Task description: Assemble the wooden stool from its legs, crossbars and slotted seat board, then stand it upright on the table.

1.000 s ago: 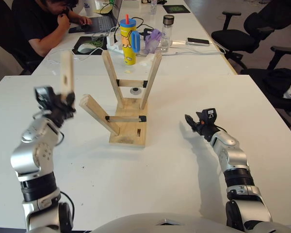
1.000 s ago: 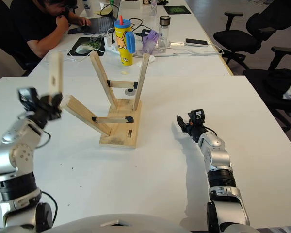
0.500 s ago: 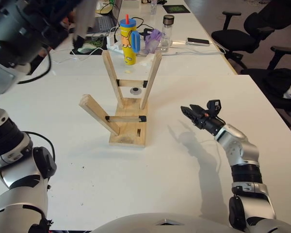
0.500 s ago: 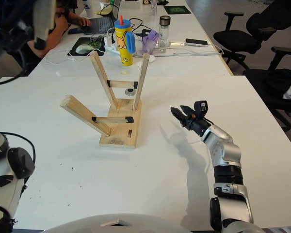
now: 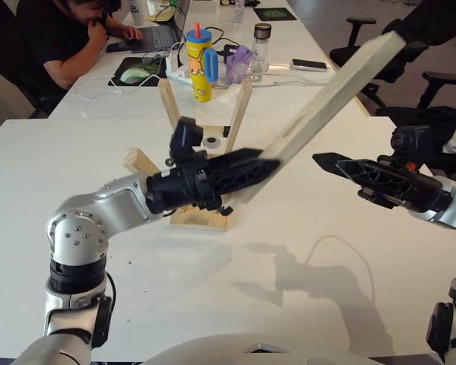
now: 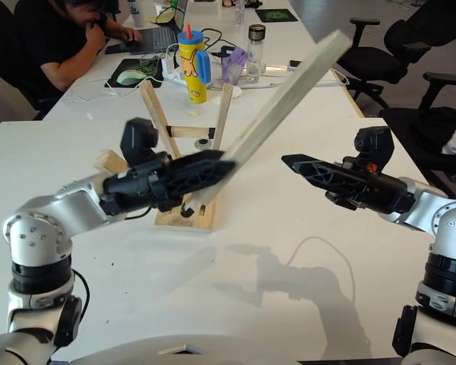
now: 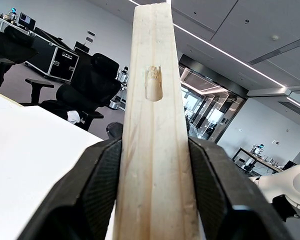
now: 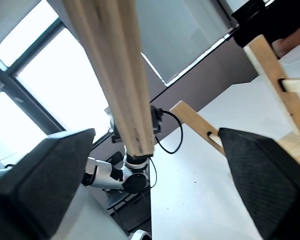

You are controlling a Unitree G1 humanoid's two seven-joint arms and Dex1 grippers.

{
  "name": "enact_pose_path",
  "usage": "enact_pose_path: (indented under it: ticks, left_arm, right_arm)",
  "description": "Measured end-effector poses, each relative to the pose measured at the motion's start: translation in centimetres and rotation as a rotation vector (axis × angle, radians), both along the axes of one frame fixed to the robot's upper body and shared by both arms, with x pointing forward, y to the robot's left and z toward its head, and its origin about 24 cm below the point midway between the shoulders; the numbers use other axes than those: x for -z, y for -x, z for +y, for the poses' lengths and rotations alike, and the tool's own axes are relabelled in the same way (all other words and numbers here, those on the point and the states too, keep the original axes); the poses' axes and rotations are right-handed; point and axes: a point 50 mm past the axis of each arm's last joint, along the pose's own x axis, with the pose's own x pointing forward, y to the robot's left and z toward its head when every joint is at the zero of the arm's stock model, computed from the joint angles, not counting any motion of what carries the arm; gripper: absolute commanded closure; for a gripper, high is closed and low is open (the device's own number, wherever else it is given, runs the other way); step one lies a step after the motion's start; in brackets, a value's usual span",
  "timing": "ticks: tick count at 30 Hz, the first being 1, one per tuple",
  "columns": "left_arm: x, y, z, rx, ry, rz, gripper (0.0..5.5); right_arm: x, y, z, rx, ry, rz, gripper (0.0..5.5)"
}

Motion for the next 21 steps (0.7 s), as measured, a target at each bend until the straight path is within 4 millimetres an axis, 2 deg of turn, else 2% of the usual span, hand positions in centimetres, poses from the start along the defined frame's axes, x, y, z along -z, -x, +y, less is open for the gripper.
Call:
enact_pose_path:
  ticks: [7, 10, 16, 21]
  left_arm:
    - [1.2, 0.7, 0.1, 0.075, -0.044, 0.001, 3.46]
    - [2.4, 1.2, 0.2, 0.118, -0.103, 0.032, 3.46]
    - [3.1, 1.3, 0.3, 0.126, -0.127, 0.041, 3.46]
    - [3.0, 1.2, 0.4, 0.121, -0.125, 0.043, 3.46]
  right_arm:
    - [-0.1, -0.3, -0.1, 0.024, -0.044, 0.036, 0.99]
    - [-0.4, -0.3, -0.1, 0.011, -0.071, 0.026, 0.99]
    - [-0.9, -0.3, 0.2, -0.026, -0.084, 0.005, 1.82]
    - [-0.4, -0.4, 0.6, -0.06, -0.047, 0.018, 2.69]
